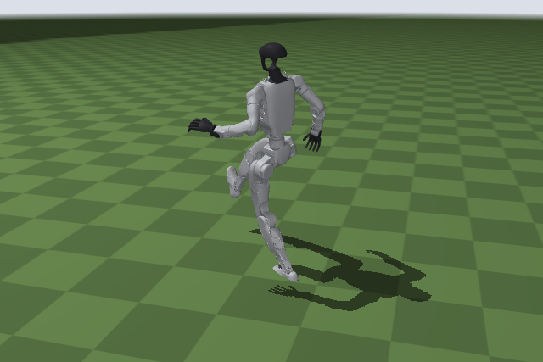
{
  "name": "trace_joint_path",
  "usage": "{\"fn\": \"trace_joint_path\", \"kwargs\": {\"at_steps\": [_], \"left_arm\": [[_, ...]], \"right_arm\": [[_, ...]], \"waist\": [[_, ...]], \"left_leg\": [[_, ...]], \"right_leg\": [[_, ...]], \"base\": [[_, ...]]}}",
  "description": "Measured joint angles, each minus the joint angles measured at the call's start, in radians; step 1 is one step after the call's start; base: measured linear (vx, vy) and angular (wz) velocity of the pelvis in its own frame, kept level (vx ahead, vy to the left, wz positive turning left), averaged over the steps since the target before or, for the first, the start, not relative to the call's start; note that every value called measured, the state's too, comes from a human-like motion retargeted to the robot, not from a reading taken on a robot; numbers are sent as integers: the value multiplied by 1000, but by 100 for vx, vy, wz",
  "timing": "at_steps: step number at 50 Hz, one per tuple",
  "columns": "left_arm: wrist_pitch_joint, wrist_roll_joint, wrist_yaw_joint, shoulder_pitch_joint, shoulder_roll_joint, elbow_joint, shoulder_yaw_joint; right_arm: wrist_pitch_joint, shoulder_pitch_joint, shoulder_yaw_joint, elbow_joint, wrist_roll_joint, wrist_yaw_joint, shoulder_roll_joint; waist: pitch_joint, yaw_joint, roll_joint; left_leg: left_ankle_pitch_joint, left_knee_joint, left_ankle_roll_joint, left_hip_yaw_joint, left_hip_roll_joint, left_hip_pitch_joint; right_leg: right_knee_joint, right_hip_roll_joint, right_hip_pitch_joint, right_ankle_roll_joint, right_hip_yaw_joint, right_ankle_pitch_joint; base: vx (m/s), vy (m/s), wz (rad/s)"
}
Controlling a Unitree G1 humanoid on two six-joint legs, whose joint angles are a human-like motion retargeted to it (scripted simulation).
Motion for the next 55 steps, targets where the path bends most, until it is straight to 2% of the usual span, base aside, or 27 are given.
{"fn": "trace_joint_path", "kwargs": {"at_steps": [3, 8, 10, 15, 18, 22, 27, 37, 45, 55], "left_arm": [[-21, -11, -16, -81, 1, -9, -93], [-52, -49, -81, -221, -2, 34, -257], [-59, -63, -111, -234, -5, 37, -310], [-70, -132, -219, -286, -21, 98, -406], [-70, -159, -268, -272, -45, 133, -458], [-71, -206, -322, -292, -92, 237, -506], [-61, -252, -348, -318, -160, 371, -543], [-44, -309, -367, -324, -239, 494, -587], [-41, -342, -373, -332, -253, 528, -617], [-39, -380, -389, -362, -290, 542, -668]], "right_arm": [[-12, -39, 8, -66, 51, -21, -14], [-23, -205, 46, -189, 132, -23, -59], [-33, -269, 73, -242, 145, -16, -69], [-35, -483, 161, -377, 170, 29, -112], [-48, -559, 213, -437, 157, 52, -116], [-50, -668, 282, -475, 146, 85, -115], [-49, -754, 353, -478, 125, 113, -102], [-35, -796, 430, -432, 113, 149, -74], [-24, -802, 452, -388, 130, 163, -57], [-10, -760, 470, -334, 156, 187, -34]], "waist": [[-23, -35, 30], [-76, -78, 57], [-99, -80, 54], [-146, -95, 27], [-166, -79, 3], [-183, -57, 5], [-214, -23, 24], [-255, 21, 41], [-267, 32, 62], [-264, 34, 90]], "left_leg": [[4, 14, -5, 23, 28, -41], [19, -62, 15, 26, 1, -86], [-1, -52, 31, 31, -25, -108], [15, -230, 84, 24, -90, -74], [-30, -188, 102, 27, -121, -97], [2, -210, 90, 10, -103, -96], [93, -180, 39, -2, -50, -139], [160, -42, -13, 37, 7, -225], [164, -12, -19, 49, 34, -246], [113, -24, 3, 63, 39, -258]], "right_leg": [[104, 22, -26, -2, 53, 21], [250, 39, 68, 21, 143, 107], [289, 50, 132, 38, 180, 164], [256, 46, 294, 73, 254, 296], [230, 57, 349, 66, 283, 255], [113, 99, 405, 42, 286, 189], [-47, 161, 459, 34, 268, 232], [-160, 223, 499, 32, 256, 258], [-228, 248, 522, 35, 253, 289], [-301, 252, 536, 55, 261, 339]], "base": [[20, 1, 23], [18, -7, 7], [13, -14, -10], [12, -19, -27], [10, -20, -43], [15, -18, -44], [15, -12, -39], [10, -6, -19], [1, 0, -1], [-2, 2, -2]]}}
